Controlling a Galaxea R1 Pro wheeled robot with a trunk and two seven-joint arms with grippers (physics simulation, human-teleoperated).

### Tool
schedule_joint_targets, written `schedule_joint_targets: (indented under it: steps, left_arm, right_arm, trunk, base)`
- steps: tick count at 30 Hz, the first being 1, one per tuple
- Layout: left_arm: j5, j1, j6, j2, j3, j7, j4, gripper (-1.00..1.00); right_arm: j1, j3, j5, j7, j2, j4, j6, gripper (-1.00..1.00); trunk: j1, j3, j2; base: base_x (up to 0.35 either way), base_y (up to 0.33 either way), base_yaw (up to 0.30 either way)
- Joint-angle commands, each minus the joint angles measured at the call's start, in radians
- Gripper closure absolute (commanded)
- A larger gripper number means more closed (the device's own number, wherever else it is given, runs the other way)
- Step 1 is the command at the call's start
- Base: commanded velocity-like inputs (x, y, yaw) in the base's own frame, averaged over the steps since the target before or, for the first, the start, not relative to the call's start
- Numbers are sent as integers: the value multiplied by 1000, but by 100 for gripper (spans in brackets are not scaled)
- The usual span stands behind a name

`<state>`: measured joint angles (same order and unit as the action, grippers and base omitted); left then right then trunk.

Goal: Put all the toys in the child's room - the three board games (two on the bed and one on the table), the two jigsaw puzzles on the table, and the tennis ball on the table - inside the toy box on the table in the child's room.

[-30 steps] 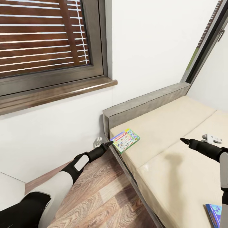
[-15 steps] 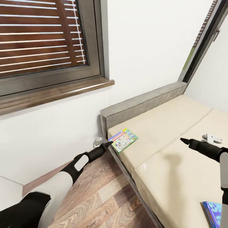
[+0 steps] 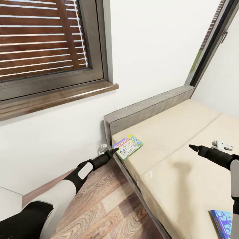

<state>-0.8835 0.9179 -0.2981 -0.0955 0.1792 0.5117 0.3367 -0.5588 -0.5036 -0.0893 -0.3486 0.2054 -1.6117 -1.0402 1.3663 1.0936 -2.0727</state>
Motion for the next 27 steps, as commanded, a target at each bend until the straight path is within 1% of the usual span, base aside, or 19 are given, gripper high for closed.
schedule_joint_targets:
  steps: [1,27]
  left_arm:
    - [-10,1,-6,0,3,1,0,-100]
    - [-12,-2,-6,3,3,2,0,-100]
  right_arm:
    - [-1,-1,-9,3,0,-1,-6,-100]
    - [-1,-1,-9,3,0,-1,-6,-100]
  trunk:
    - [0,1,0]
    - [0,1,0]
  base:
    - [0,0,-13]
    - [0,0,-8]
